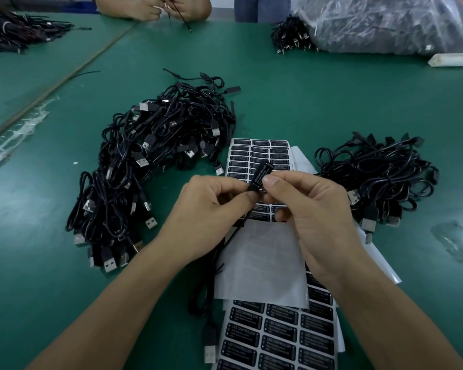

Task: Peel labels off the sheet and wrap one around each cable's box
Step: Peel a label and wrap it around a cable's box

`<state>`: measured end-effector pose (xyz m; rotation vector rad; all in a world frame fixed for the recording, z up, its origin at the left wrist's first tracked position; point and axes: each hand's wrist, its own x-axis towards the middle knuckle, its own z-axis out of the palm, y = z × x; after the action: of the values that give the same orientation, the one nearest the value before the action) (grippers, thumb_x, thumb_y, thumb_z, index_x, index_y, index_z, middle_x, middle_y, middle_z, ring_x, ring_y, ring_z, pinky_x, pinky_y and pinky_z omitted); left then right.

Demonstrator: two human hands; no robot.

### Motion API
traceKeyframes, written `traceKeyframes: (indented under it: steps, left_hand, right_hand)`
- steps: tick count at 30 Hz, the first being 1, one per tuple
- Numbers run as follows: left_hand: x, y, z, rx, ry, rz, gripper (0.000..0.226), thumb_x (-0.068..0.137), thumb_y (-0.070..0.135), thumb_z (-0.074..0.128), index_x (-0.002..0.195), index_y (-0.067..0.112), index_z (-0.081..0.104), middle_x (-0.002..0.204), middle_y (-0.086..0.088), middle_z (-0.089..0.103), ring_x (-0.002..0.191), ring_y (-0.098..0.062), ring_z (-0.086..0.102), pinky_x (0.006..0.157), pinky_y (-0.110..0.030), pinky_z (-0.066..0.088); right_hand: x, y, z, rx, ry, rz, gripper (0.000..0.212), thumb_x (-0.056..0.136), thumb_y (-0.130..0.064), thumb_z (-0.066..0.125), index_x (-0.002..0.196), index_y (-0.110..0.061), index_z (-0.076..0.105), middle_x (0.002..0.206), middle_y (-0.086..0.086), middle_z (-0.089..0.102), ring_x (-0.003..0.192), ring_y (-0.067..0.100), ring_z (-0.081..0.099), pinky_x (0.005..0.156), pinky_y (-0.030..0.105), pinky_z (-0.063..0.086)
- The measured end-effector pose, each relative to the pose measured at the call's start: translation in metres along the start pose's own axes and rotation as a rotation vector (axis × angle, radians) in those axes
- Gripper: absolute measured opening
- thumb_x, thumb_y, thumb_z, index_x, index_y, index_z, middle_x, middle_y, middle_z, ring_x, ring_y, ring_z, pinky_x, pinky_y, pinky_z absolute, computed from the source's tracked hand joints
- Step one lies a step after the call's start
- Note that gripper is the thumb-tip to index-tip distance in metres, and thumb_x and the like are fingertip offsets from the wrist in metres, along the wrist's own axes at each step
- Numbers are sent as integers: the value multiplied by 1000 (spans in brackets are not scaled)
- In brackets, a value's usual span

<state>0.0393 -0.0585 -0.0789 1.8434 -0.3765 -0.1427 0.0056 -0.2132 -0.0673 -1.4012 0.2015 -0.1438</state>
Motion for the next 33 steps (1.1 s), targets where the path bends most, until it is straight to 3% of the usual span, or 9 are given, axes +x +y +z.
traceKeyframes:
  steps: [3, 8, 18, 22, 28, 33]
  left_hand:
    - [-1, 1, 0, -18, -24, 11, 16, 84, 37, 65, 86, 31, 80, 78, -24, 66, 64, -23, 49, 65, -57, 52]
    - [-1, 0, -2, -38, -50, 35, 11, 81, 34, 70, 86, 35, 79, 77, -11, 72, 62, -15, 51, 60, -35, 42]
    - [1, 0, -2, -106, -78, 37, 9, 84, 32, 71, 84, 31, 80, 78, -23, 67, 64, -21, 49, 62, -38, 40]
    - [2, -2, -2, -113, -71, 47, 12, 88, 26, 73, 80, 32, 79, 65, -6, 63, 62, -15, 47, 58, -29, 40]
    - [1, -1, -1, -137, -78, 47, 9, 85, 27, 72, 79, 24, 79, 71, -19, 64, 66, -22, 49, 64, -38, 40]
    - [2, -2, -2, -137, -98, 67, 23, 91, 14, 73, 74, 29, 79, 59, 7, 58, 56, -7, 43, 53, -16, 35]
  right_hand:
    - [0, 1, 0, -11, -10, -14, 13, 84, -12, 75, 77, -22, 81, 73, 0, 74, 67, 7, 64, 54, 18, 47]
    - [1, 2, -1, -45, -8, -30, 15, 86, -11, 74, 76, -20, 80, 73, -1, 74, 67, 7, 65, 56, 16, 48]
    - [1, 2, -1, -133, 1, -125, 13, 87, -10, 74, 80, -21, 78, 73, -3, 75, 64, 4, 64, 60, 15, 51]
    - [1, 2, -2, -179, 0, -168, 12, 88, -11, 74, 81, -21, 78, 74, 1, 75, 64, 8, 63, 62, 18, 54]
    - [0, 3, -2, -249, 27, -215, 11, 88, -13, 74, 80, -21, 77, 70, 2, 74, 58, 7, 60, 60, 22, 54]
    - [-1, 4, -2, -290, 39, -268, 15, 88, -15, 74, 79, -27, 76, 70, -7, 74, 61, 3, 64, 62, 19, 53]
